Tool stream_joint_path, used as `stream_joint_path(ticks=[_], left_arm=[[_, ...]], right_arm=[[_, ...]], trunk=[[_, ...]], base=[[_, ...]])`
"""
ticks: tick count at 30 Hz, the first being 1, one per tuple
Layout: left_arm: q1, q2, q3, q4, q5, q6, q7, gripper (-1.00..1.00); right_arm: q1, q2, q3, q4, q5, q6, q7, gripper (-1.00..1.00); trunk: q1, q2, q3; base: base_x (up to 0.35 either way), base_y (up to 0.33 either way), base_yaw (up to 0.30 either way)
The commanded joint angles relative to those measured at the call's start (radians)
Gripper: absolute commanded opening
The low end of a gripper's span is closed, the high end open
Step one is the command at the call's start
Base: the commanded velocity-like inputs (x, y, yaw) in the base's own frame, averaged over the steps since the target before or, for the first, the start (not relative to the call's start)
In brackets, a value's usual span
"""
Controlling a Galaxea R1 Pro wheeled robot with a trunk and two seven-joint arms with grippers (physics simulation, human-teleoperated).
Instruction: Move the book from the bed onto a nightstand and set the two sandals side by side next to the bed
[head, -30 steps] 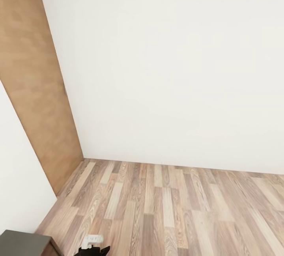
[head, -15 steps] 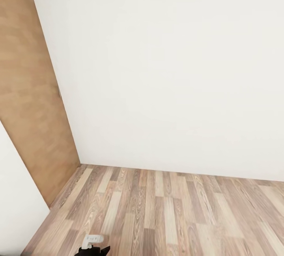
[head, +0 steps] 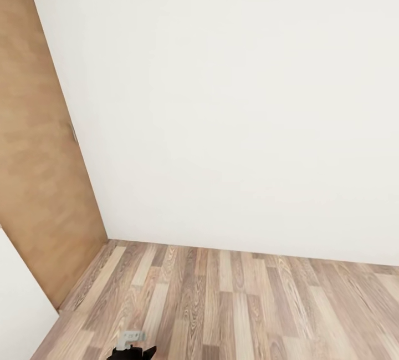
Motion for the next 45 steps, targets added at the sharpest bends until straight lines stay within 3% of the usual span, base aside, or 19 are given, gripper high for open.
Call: stream_joint_path(ticks=[1, 14, 45], left_arm=[[-0.001, 0.0, -0.009, 0.001, 0.009, -0.004, -0.003, 1.0], [0.002, -0.008, -0.008, 0.001, 0.008, -0.004, -0.003, 1.0], [0.013, -0.02, -0.008, 0.001, 0.007, -0.004, -0.003, 1.0]], right_arm=[[-0.001, -0.001, -0.008, 0.003, 0.009, -0.006, 0.0, 1.0], [-0.001, 0.023, -0.009, 0.002, 0.008, -0.004, 0.001, 1.0], [-0.001, 0.024, -0.008, 0.001, 0.007, -0.004, 0.0, 1.0]], trunk=[[0.001, -0.001, -0.001], [0.001, -0.001, -0.001], [0.001, -0.001, -0.001]], base=[[0.322, 0.0, 0.0], [0.322, 0.0, 0.0], [0.322, 0.0, -0.06]])
